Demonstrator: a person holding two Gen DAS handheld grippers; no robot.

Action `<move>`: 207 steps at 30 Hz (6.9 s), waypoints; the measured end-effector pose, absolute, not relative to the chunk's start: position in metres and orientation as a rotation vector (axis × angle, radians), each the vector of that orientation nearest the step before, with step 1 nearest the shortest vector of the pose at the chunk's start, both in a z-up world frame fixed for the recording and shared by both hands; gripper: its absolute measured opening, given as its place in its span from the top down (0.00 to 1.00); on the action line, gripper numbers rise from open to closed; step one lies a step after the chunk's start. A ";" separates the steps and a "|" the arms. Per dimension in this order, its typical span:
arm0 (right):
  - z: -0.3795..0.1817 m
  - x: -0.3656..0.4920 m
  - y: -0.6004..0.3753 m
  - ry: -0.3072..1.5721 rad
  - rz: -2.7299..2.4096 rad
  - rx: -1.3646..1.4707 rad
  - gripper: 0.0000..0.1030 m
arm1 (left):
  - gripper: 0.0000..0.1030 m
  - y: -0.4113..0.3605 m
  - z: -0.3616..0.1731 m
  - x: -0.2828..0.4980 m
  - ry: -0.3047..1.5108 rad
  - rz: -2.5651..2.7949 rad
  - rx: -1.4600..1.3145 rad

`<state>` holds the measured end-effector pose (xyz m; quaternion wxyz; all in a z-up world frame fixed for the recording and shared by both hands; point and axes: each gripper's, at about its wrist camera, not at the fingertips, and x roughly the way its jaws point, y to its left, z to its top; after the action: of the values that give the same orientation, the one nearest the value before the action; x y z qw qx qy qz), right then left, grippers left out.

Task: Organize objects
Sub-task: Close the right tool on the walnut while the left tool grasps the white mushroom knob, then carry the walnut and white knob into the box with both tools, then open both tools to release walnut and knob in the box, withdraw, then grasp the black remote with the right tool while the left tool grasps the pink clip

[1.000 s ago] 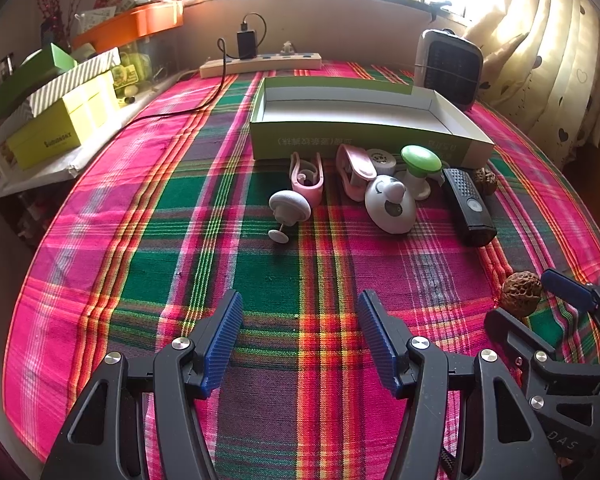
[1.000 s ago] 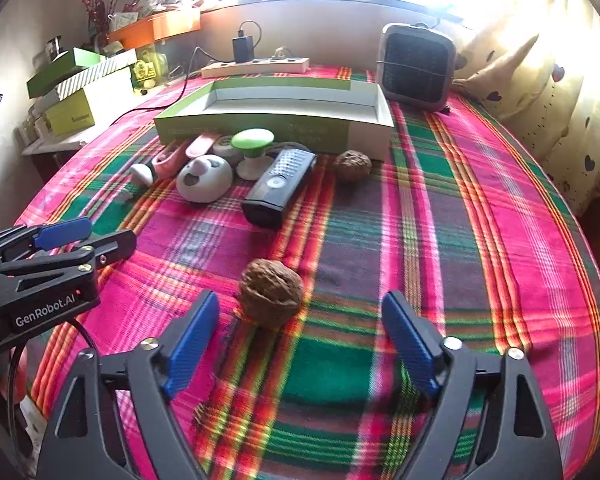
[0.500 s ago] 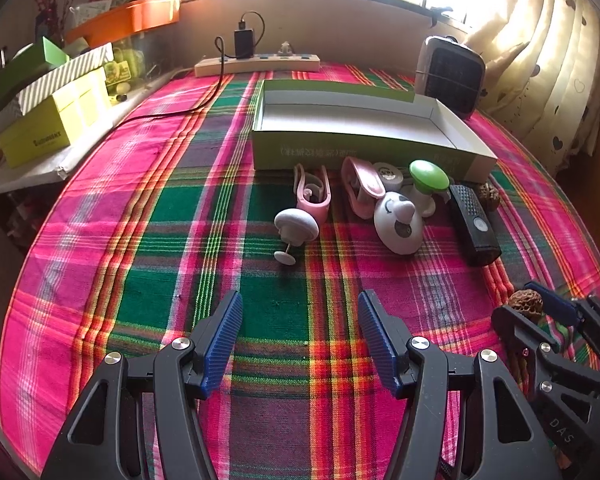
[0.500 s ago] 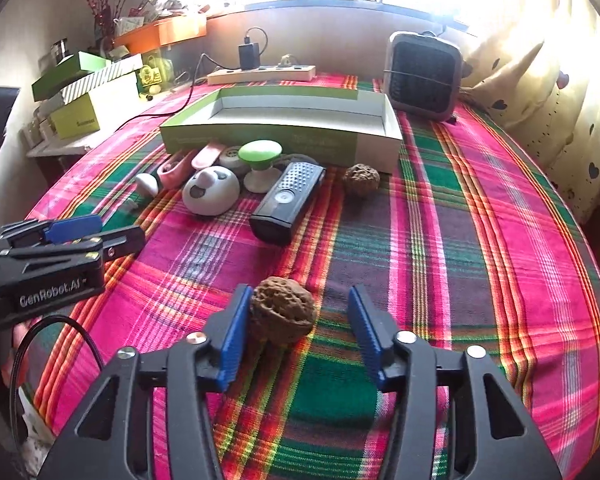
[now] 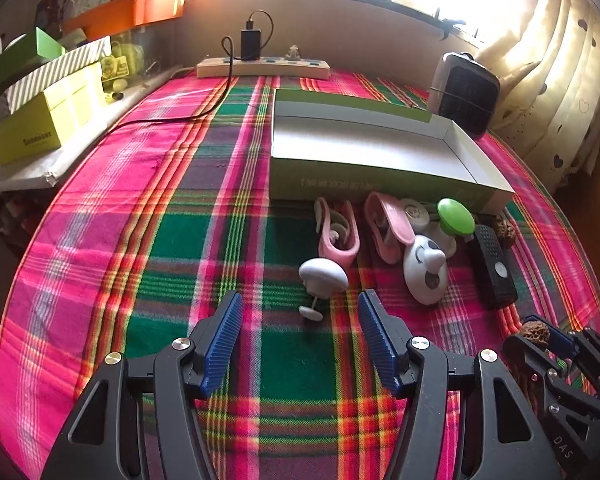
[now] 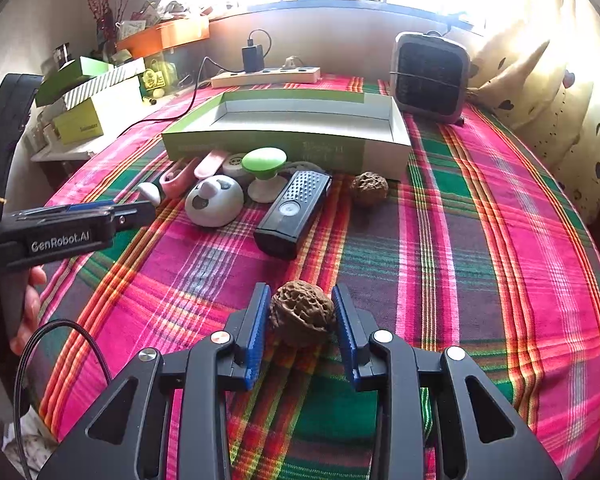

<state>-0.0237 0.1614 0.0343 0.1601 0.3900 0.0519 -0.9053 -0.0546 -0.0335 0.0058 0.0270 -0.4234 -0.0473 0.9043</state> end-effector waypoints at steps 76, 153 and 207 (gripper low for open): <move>0.107 -0.152 0.166 0.158 -2.611 0.989 0.68 | 0.77 -0.021 0.064 -0.152 -0.080 2.734 -1.182; 0.083 -0.218 0.158 0.208 -2.607 1.142 0.47 | 0.57 -0.010 0.047 -0.184 -0.033 2.729 -1.244; 0.048 -0.080 0.145 0.190 -2.520 1.161 0.38 | 0.53 -0.031 0.008 -0.094 -0.132 2.670 -1.321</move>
<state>-0.0802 0.1450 0.0479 0.1794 0.4107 0.0672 -0.8914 -0.0944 -0.0307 0.0076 0.0797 -0.4417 -0.0440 0.8925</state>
